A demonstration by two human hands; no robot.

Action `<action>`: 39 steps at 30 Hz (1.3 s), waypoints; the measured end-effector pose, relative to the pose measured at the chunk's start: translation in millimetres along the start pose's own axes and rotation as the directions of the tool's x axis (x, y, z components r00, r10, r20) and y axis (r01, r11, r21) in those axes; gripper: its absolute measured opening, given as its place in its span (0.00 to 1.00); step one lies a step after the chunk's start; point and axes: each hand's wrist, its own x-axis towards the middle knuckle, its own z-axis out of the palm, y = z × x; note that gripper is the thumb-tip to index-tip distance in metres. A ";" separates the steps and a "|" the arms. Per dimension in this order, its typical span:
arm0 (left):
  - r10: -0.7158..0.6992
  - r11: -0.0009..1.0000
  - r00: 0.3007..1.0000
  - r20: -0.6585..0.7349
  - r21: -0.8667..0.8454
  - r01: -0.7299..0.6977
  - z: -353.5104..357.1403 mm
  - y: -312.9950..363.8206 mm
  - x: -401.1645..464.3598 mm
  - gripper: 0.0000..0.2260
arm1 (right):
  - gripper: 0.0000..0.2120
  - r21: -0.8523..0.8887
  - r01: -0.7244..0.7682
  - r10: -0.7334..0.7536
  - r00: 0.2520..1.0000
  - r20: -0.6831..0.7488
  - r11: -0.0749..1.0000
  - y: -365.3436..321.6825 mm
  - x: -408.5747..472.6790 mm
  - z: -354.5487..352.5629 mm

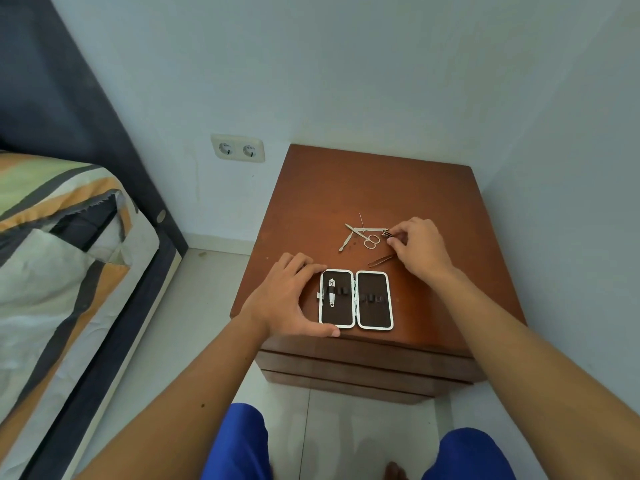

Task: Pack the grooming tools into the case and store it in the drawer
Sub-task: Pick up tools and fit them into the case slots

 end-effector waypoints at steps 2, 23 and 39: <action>-0.005 1.000 1.000 0.002 -0.004 0.005 -0.1 -0.2 -0.2 0.51 | 0.05 0.012 -0.006 0.006 1.000 -0.011 1.000 -1.8 -1.5 0.1; 0.022 0.999 0.999 -0.029 0.029 -0.021 2.4 -1.0 0.2 0.52 | 0.11 0.599 0.026 -0.143 0.978 0.150 0.801 -54.9 -58.7 26.7; 0.031 0.999 0.998 -0.049 0.032 -0.029 2.4 1.3 -1.0 0.52 | 0.24 0.223 0.258 -0.301 0.936 0.183 0.940 -43.9 -80.2 17.6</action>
